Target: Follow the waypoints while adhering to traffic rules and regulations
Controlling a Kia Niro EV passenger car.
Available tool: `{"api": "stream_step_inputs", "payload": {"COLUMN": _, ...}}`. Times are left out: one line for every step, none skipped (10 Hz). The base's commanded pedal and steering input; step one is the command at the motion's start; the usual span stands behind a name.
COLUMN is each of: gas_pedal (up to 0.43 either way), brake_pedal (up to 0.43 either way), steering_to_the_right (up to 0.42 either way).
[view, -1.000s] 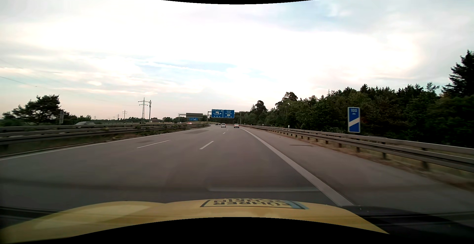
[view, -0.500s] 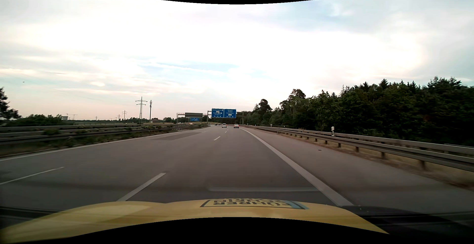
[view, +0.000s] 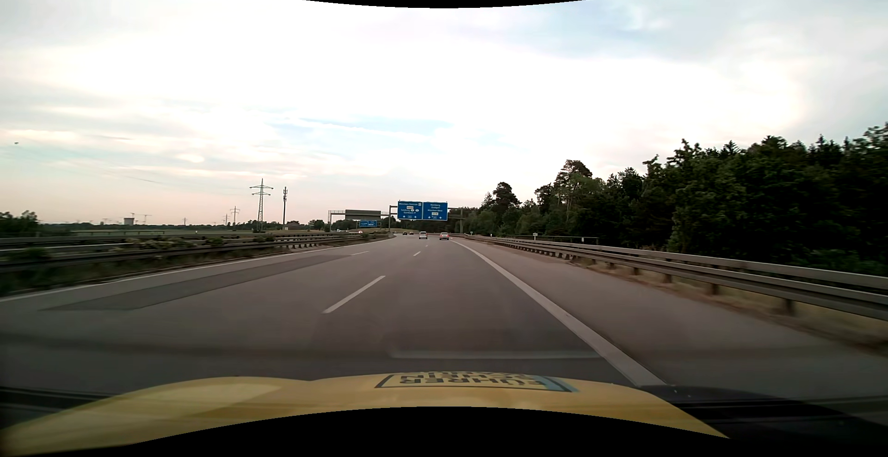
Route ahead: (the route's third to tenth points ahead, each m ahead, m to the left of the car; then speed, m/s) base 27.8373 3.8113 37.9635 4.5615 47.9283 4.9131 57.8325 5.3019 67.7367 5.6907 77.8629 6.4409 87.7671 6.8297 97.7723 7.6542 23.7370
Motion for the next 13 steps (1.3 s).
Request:
{"api": "stream_step_inputs", "payload": {"gas_pedal": 0.098, "brake_pedal": 0.000, "steering_to_the_right": -0.007}}
{"api": "stream_step_inputs", "payload": {"gas_pedal": 0.098, "brake_pedal": 0.000, "steering_to_the_right": -0.007}}
{"api": "stream_step_inputs", "payload": {"gas_pedal": 0.098, "brake_pedal": 0.000, "steering_to_the_right": -0.006}}
{"api": "stream_step_inputs", "payload": {"gas_pedal": 0.098, "brake_pedal": 0.000, "steering_to_the_right": -0.006}}
{"api": "stream_step_inputs", "payload": {"gas_pedal": 0.098, "brake_pedal": 0.000, "steering_to_the_right": -0.006}}
{"api": "stream_step_inputs", "payload": {"gas_pedal": 0.087, "brake_pedal": 0.000, "steering_to_the_right": -0.006}}
{"api": "stream_step_inputs", "payload": {"gas_pedal": 0.087, "brake_pedal": 0.000, "steering_to_the_right": -0.006}}
{"api": "stream_step_inputs", "payload": {"gas_pedal": 0.087, "brake_pedal": 0.000, "steering_to_the_right": -0.006}}
{"api": "stream_step_inputs", "payload": {"gas_pedal": 0.087, "brake_pedal": 0.000, "steering_to_the_right": -0.006}}
{"api": "stream_step_inputs", "payload": {"gas_pedal": 0.087, "brake_pedal": 0.000, "steering_to_the_right": -0.006}}
{"api": "stream_step_inputs", "payload": {"gas_pedal": 0.087, "brake_pedal": 0.000, "steering_to_the_right": -0.006}}
{"api": "stream_step_inputs", "payload": {"gas_pedal": 0.087, "brake_pedal": 0.000, "steering_to_the_right": -0.006}}
{"api": "stream_step_inputs", "payload": {"gas_pedal": 0.087, "brake_pedal": 0.000, "steering_to_the_right": -0.006}}
